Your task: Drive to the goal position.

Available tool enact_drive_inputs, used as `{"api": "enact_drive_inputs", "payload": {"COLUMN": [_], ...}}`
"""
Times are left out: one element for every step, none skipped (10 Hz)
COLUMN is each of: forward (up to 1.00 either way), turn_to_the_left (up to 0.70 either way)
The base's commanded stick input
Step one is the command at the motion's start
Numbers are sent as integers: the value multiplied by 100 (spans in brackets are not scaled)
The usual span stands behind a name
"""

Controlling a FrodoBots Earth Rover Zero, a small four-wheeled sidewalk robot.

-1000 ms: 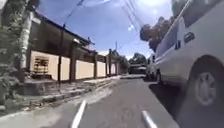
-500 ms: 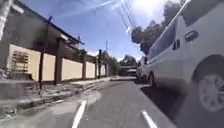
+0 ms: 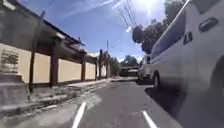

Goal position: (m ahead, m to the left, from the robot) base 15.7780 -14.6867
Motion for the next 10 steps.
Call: {"api": "enact_drive_inputs", "payload": {"forward": [100,100,100,100,100,100,100,100,100,100], "turn_to_the_left": [3,5,-21,-40,-40,-40,-40,-40,-40,-39]}}
